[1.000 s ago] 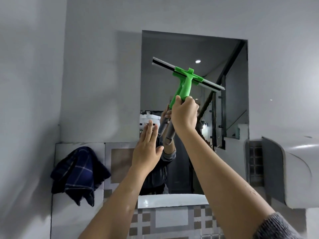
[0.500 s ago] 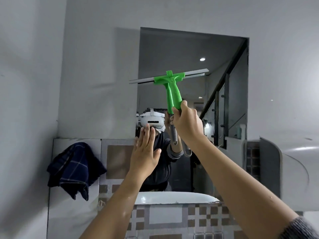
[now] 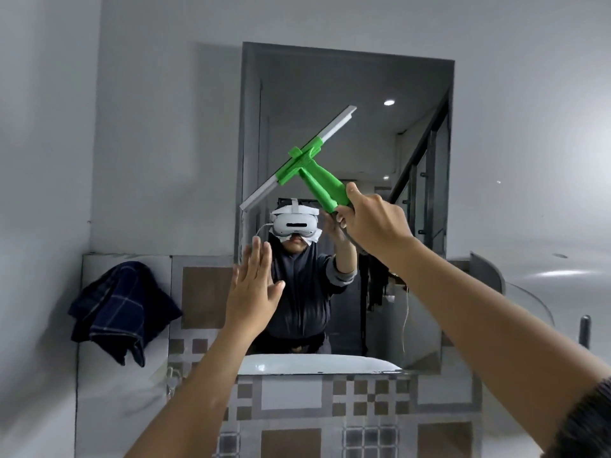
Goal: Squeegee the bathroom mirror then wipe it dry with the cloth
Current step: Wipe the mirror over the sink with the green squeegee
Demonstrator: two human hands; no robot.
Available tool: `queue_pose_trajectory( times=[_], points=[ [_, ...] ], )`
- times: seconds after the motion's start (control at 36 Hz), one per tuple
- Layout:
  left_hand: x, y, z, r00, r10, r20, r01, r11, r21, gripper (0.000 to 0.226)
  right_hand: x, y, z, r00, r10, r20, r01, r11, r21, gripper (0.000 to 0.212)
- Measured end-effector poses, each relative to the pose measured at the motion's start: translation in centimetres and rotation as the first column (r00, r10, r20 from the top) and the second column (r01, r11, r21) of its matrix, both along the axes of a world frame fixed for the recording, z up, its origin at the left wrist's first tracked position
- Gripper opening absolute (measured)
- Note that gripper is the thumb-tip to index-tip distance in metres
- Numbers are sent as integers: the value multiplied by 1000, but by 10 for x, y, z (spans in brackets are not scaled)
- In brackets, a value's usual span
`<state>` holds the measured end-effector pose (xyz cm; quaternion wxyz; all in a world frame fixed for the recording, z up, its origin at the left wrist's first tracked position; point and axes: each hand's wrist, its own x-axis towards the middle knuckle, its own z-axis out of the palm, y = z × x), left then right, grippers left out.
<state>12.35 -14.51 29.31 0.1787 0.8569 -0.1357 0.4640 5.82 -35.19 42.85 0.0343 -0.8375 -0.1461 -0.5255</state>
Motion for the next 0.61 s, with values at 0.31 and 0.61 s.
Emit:
queue_pose_trajectory(
  times=[0.31, 0.61],
  points=[
    [2, -1, -4, 1000, 23, 0, -23, 1000, -13, 82, -4, -54, 22, 989, -115, 92, 131, 975, -182, 48],
    [6, -1, -12, 999, 30, 17, -31, 999, 44, 87, -10, -117, -3, 988, -142, 58, 148, 982, -117, 44]
  ],
)
